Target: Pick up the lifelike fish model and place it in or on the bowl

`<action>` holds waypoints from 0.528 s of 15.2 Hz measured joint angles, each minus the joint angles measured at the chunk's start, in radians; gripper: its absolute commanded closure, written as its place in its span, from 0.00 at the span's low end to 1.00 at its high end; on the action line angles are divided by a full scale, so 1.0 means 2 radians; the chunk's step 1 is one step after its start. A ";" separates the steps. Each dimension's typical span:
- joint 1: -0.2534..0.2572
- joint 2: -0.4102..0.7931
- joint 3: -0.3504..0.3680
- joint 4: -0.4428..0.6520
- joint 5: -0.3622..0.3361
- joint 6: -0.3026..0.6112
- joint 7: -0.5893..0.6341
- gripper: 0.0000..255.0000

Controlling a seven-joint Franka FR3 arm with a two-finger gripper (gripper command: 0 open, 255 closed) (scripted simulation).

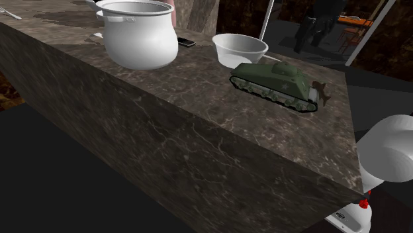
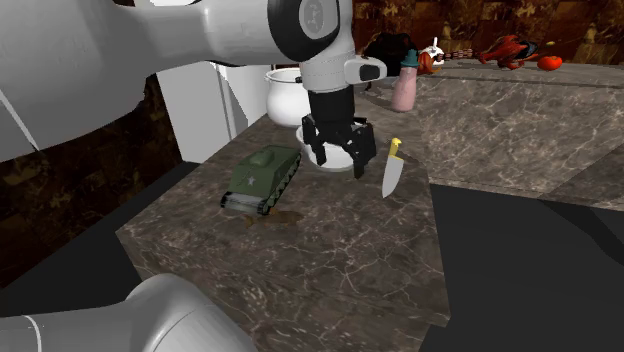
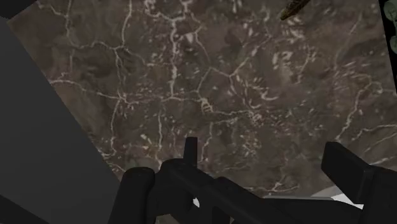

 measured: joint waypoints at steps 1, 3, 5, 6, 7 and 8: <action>0.000 0.000 0.000 0.000 0.000 0.000 0.000 0.00; -0.009 -0.019 0.007 -0.017 0.009 -0.007 0.032 0.00; -0.023 -0.051 0.019 -0.042 0.027 -0.022 0.084 0.00; -0.030 -0.066 0.025 -0.055 0.036 -0.028 0.111 0.00; -0.038 -0.083 0.032 -0.068 0.047 -0.035 0.139 0.00; -0.045 -0.098 0.039 -0.077 0.058 -0.044 0.167 0.00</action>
